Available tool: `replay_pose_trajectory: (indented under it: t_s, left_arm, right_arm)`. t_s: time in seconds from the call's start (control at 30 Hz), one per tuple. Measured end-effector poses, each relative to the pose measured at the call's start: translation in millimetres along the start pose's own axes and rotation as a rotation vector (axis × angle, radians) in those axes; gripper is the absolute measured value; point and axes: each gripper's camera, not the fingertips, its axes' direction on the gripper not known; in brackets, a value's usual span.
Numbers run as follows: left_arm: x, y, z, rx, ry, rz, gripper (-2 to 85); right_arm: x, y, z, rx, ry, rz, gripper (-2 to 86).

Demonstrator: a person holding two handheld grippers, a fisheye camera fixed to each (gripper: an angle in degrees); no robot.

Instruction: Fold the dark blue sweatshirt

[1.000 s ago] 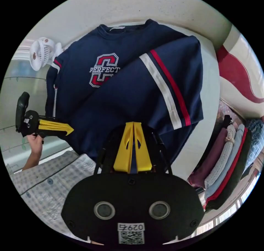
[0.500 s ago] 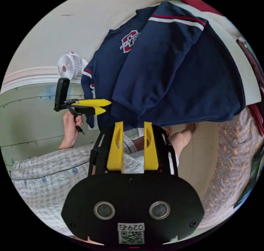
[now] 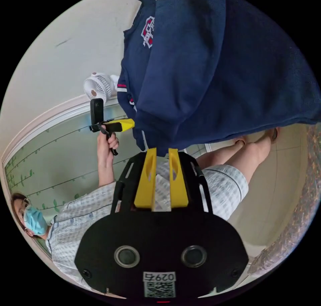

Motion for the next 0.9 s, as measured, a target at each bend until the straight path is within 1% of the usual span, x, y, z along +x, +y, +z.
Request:
replay_pose_trajectory:
  t_s: [0.1, 0.17, 0.27, 0.3, 0.33, 0.4, 0.43, 0.47, 0.5, 0.53, 0.57, 0.63, 0.7, 0.77, 0.83, 0.9]
  left_arm:
    - [3, 33, -22, 0.118, -0.129, -0.025, -0.9]
    - [2, 40, -24, 0.156, -0.143, -0.013, -1.0]
    - [0, 26, -4, 0.083, -0.063, 0.032, -1.0]
    - [2, 18, 8, 0.048, -0.068, 0.047, -1.0]
    - [5, 10, 20, 0.009, -0.12, 0.051, -1.0]
    - [12, 0, 35, -0.032, -0.221, 0.052, -1.0]
    - [17, -5, 40, -0.046, -0.254, 0.053, -1.0]
    - [19, -8, 41, -0.05, -0.261, 0.055, -1.0]
    - [22, -12, 40, -0.045, -0.278, 0.053, -1.0]
    - [24, -16, 37, -0.043, -0.299, 0.044, -1.0]
    - [24, -18, 36, -0.049, -0.306, 0.04, -1.0]
    - [23, -27, 33, -0.077, -0.304, 0.038, -1.0]
    - [25, -32, 30, -0.088, -0.296, 0.039, -1.0]
    - [29, -35, 26, -0.074, -0.325, 0.039, -1.0]
    - [34, -37, 22, -0.064, -0.337, 0.041, -1.0]
    - [37, -36, 19, -0.055, -0.327, 0.048, -1.0]
  right_arm:
    - [-3, 19, -17, 0.058, 0.174, -0.036, 1.7]
    - [-2, 19, -19, 0.059, 0.218, -0.058, 2.8]
    - [4, 4, 5, -0.061, 0.233, -0.059, 9.6]
    - [5, -1, 21, -0.134, 0.285, -0.053, 11.9]
    - [5, -3, 37, -0.175, 0.372, -0.058, 12.5]
    - [2, -2, 52, -0.161, 0.436, -0.095, 11.0]
    - [3, -2, 56, -0.152, 0.473, -0.078, 8.7]
    - [3, -1, 57, -0.15, 0.501, -0.064, 7.5]
    - [4, 2, 56, -0.125, 0.546, -0.071, 4.4]
    - [-1, 9, 47, -0.056, 0.517, -0.121, 2.4]
    - [-3, 13, 42, -0.03, 0.486, -0.132, 2.0]
    - [-5, 19, 23, 0.021, 0.341, -0.148, 0.9]
    - [-4, 22, 12, 0.084, 0.318, -0.143, 0.6]
    - [2, 19, 6, 0.106, 0.293, -0.126, 0.4]
    - [11, 11, -1, 0.15, 0.205, -0.098, 0.3]
    - [16, 3, -6, 0.183, 0.191, -0.068, 0.3]
